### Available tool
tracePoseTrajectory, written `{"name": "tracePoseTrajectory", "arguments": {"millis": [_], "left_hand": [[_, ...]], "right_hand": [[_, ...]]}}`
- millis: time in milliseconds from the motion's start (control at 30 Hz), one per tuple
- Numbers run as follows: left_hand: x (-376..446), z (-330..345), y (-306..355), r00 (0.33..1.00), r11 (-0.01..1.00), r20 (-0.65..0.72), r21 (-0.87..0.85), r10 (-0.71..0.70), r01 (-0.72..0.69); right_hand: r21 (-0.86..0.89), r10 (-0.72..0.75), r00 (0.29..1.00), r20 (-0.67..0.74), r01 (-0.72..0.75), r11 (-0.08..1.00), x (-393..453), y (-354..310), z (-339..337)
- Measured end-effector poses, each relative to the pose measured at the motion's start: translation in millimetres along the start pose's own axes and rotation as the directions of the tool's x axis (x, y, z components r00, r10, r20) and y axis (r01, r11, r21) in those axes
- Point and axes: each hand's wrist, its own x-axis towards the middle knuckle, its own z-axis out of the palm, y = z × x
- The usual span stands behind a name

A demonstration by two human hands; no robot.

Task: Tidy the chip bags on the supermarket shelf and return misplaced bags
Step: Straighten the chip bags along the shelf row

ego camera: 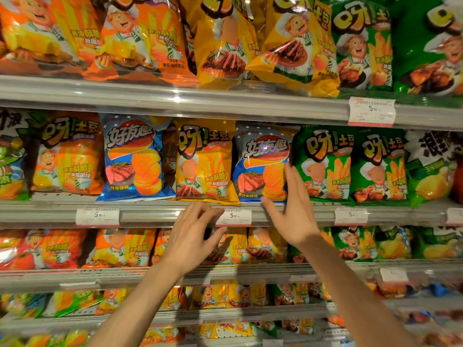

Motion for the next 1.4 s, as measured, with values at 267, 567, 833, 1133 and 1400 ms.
{"name": "tracePoseTrajectory", "arguments": {"millis": [267, 567, 833, 1133, 1400], "left_hand": [[-58, 19, 12, 0.992, 0.986, 0.032, -0.105, -0.126, 0.129], [-114, 59, 42, 0.906, 0.893, 0.160, -0.170, -0.392, 0.417], [-82, 108, 106, 0.883, 0.874, 0.137, -0.141, -0.449, 0.466], [-16, 174, 228, 0.893, 0.886, 0.054, -0.113, -0.446, 0.449], [37, 174, 264, 0.968, 0.969, -0.059, 0.001, -0.245, 0.246]], "right_hand": [[-0.187, 0.082, 0.986, 0.142, -0.055, 0.981, -103, 21, 29], [-0.296, 0.395, 0.880, 0.265, -0.316, 0.901, -159, 95, -2], [-0.186, 0.403, 0.884, 0.236, -0.366, 0.912, -156, 174, -68], [-0.138, 0.351, 0.905, 0.242, -0.326, 0.935, -133, 293, -167], [-0.180, 0.270, 0.955, 0.124, -0.246, 0.953, -108, 328, -205]]}}
